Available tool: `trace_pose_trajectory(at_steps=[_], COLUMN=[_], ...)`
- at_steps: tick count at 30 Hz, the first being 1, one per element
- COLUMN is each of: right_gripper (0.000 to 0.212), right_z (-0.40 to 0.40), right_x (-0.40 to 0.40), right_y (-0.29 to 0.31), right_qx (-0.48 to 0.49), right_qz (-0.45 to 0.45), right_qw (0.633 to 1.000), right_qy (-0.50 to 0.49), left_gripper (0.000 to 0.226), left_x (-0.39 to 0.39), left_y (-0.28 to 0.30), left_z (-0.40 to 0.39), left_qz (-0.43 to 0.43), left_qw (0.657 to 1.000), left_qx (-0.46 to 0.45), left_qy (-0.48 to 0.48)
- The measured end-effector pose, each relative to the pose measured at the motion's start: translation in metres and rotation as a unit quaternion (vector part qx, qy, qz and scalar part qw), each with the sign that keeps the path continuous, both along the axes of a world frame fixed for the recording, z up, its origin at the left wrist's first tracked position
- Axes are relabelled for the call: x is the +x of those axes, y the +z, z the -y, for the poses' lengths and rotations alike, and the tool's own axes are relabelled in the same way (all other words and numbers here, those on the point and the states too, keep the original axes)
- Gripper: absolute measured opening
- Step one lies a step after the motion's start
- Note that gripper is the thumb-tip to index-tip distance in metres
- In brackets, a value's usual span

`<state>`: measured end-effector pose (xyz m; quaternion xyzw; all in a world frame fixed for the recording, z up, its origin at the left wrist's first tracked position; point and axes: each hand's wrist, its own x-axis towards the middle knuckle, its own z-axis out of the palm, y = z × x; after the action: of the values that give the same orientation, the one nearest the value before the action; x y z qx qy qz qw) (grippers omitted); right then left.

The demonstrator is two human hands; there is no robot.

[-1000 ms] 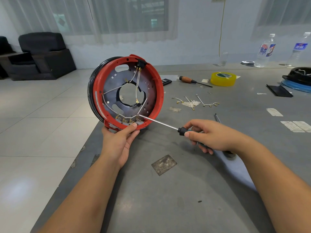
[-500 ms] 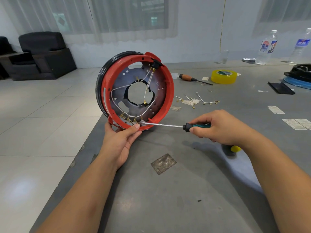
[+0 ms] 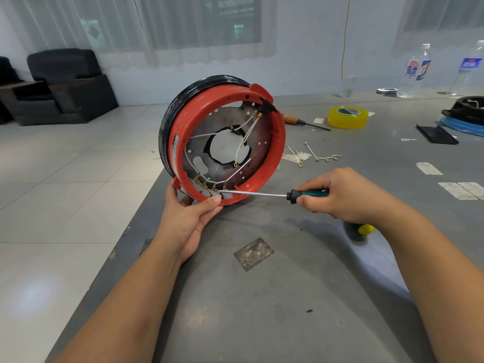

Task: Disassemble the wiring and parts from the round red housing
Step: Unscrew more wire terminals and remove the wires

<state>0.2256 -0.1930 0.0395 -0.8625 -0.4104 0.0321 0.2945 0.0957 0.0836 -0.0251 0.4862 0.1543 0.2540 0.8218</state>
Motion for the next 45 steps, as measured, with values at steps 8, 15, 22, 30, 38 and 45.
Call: trace_pose_trajectory(at_steps=[8,15,22,30,38,45], right_gripper=[0.014,0.021,0.021,0.020,0.018,0.014], right_z=[-0.011,-0.021,-0.023,-0.022,-0.029,-0.032], right_x=[-0.007,-0.011,-0.013,-0.015,-0.023,-0.028], right_y=[-0.010,-0.018,-0.020,-0.019,-0.021,-0.022], right_qx=[-0.055,-0.089,-0.092,-0.095,-0.102,-0.086], right_qz=[-0.007,0.011,-0.014,-0.053,-0.080,-0.120], right_qw=[0.998,0.996,0.995,0.993,0.990,0.987], right_qy=[0.012,0.025,0.031,0.044,0.059,0.070], left_gripper=[0.085,0.079,0.075,0.066,0.067,0.069], left_x=[0.000,0.001,0.002,0.002,0.002,0.003], left_y=[0.000,0.000,0.001,0.000,0.000,0.000], left_z=[-0.003,-0.004,-0.004,-0.004,-0.006,-0.007], left_qz=[0.014,0.020,0.023,0.021,0.029,0.030], left_qw=[0.999,0.996,0.994,0.994,0.993,0.992], left_qx=[-0.042,-0.062,-0.070,-0.071,-0.084,-0.090], left_qy=[0.030,0.064,0.078,0.084,0.084,0.081])
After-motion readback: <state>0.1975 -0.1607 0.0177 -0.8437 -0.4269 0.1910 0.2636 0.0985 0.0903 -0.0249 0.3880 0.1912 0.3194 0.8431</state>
